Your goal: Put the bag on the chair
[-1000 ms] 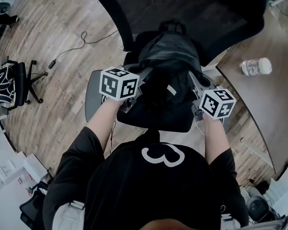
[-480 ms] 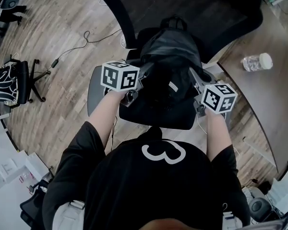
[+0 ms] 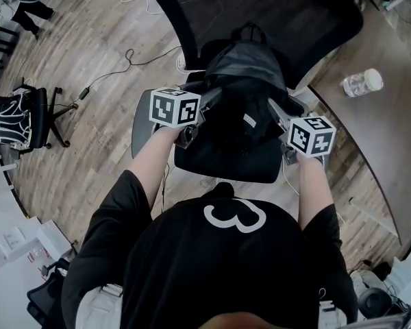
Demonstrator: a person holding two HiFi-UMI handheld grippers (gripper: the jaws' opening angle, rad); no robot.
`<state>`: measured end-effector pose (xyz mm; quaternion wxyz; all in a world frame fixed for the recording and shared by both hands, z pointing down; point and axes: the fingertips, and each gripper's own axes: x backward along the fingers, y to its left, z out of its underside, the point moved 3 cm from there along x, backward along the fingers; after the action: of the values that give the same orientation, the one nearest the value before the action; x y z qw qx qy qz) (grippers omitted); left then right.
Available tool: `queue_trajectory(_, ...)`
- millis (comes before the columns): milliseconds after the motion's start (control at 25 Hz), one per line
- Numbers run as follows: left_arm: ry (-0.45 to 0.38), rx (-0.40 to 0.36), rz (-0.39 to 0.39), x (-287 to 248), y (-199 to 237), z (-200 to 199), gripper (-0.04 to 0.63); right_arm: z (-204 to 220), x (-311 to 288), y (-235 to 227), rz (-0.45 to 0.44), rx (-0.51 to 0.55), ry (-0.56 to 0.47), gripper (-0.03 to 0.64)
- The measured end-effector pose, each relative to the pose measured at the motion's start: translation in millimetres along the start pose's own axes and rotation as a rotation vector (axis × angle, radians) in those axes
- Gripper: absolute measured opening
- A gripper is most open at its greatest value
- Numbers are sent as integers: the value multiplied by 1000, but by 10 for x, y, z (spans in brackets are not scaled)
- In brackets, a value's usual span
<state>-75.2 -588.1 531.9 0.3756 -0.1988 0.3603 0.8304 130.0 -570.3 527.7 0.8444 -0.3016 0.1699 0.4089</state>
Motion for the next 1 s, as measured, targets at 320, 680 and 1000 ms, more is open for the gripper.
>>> queue_trajectory(320,-87,-97,-18,485,-327,49,224,44,540,93,76,45,-53,190)
queue_trajectory(680,-166,-185,24,1211,-1217,316,222,-16,1440,822,1,71,-197,172)
queue_trajectory(1000,-205,-146,120,1817,-1847,524,173,150,2054,1493,-94,0,-276,87)
